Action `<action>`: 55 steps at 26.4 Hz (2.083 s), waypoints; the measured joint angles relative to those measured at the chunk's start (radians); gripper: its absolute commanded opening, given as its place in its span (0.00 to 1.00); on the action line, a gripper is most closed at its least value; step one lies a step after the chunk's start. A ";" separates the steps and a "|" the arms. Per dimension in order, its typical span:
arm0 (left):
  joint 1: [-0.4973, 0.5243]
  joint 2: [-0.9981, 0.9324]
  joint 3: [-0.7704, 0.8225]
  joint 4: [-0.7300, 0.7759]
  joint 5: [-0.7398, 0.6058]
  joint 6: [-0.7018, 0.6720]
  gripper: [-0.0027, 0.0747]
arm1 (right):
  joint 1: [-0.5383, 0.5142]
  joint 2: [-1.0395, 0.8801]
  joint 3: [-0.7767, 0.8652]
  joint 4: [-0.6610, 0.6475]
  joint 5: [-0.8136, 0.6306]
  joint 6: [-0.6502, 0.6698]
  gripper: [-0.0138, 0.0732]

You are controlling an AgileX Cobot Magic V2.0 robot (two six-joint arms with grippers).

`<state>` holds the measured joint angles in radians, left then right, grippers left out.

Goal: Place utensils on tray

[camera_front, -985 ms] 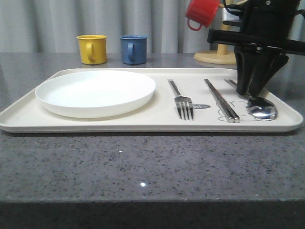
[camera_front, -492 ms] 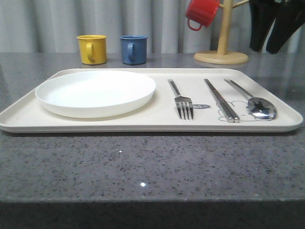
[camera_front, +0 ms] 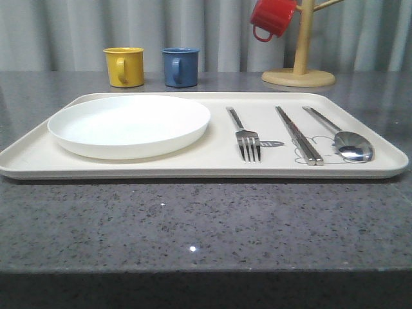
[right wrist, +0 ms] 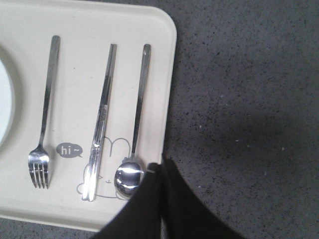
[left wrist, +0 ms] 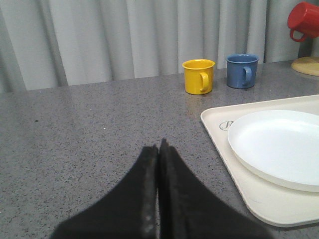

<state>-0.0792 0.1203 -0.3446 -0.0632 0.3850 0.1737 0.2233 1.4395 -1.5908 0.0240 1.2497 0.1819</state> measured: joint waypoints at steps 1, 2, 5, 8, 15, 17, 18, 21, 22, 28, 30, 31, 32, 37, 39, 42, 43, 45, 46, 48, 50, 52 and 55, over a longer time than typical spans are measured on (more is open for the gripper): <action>0.000 0.000 0.000 0.000 0.000 0.000 0.01 | 0.000 -0.017 0.000 -0.002 0.000 -0.007 0.02; 0.000 0.000 0.000 0.000 0.000 0.000 0.01 | 0.000 -0.029 0.000 -0.002 0.000 -0.011 0.02; 0.000 0.000 0.000 0.000 0.000 0.000 0.01 | 0.000 -0.089 0.000 -0.002 0.005 -0.022 0.02; 0.000 0.000 0.000 0.000 0.000 0.000 0.01 | 0.000 -0.149 0.020 -0.004 0.005 -0.031 0.02; 0.000 0.000 0.000 0.000 0.000 0.000 0.01 | 0.000 -0.298 0.148 -0.008 0.005 -0.064 0.02; 0.000 0.000 0.000 0.000 0.000 0.000 0.01 | 0.000 -0.349 0.209 -0.008 -0.011 -0.075 0.02; 0.000 0.000 0.000 0.000 0.000 0.000 0.01 | 0.000 -0.379 0.234 -0.008 -0.025 -0.081 0.02; 0.000 0.000 0.000 0.000 0.000 0.000 0.01 | 0.000 -0.485 0.346 -0.008 -0.082 -0.091 0.02; 0.000 0.000 0.000 0.000 0.000 0.000 0.01 | 0.000 -0.527 0.389 -0.010 -0.112 -0.093 0.02; 0.000 0.000 0.000 0.000 0.000 0.000 0.01 | 0.000 -0.754 0.614 -0.017 -0.291 -0.097 0.02; 0.000 0.000 0.000 0.000 0.000 0.000 0.01 | 0.000 -0.825 0.679 -0.017 -0.344 -0.099 0.02; 0.000 0.000 0.000 0.000 0.000 0.000 0.01 | 0.000 -0.858 0.712 -0.024 -0.363 -0.099 0.02; 0.000 0.000 0.000 0.000 0.000 0.000 0.01 | 0.000 -0.882 0.737 -0.024 -0.391 -0.099 0.02; 0.000 0.000 0.000 0.000 0.000 0.000 0.01 | 0.000 -1.019 0.885 -0.024 -0.514 -0.099 0.02; 0.000 0.000 0.000 0.000 0.000 0.000 0.01 | 0.000 -1.081 0.954 -0.024 -0.562 -0.099 0.02; 0.000 0.000 0.000 0.000 0.000 0.000 0.01 | 0.000 -1.158 1.044 -0.024 -0.631 -0.099 0.02; 0.000 0.000 0.000 0.000 0.000 0.000 0.01 | 0.000 -1.177 1.071 -0.031 -0.649 -0.099 0.02; 0.000 0.000 0.000 0.000 0.000 0.000 0.01 | 0.000 -1.204 1.117 -0.043 -0.683 -0.099 0.02; 0.000 0.000 0.000 0.000 0.000 0.000 0.01 | 0.000 -1.210 1.136 -0.048 -0.694 -0.099 0.02; 0.000 0.000 0.000 0.000 0.000 0.000 0.01 | 0.000 -1.216 1.165 -0.061 -0.718 -0.099 0.02; 0.000 0.000 0.000 0.000 0.000 0.000 0.01 | 0.000 -1.216 1.178 -0.065 -0.731 -0.099 0.02; 0.000 0.000 0.000 0.000 0.000 0.000 0.01 | 0.000 -1.216 1.184 -0.068 -0.746 -0.099 0.02; 0.000 0.000 0.000 0.000 0.000 0.000 0.01 | 0.000 -1.216 1.184 -0.069 -0.754 -0.099 0.02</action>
<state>-0.0792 0.1203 -0.3446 -0.0632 0.3850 0.1737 0.2233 0.2235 -0.4067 -0.0454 0.4953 0.0824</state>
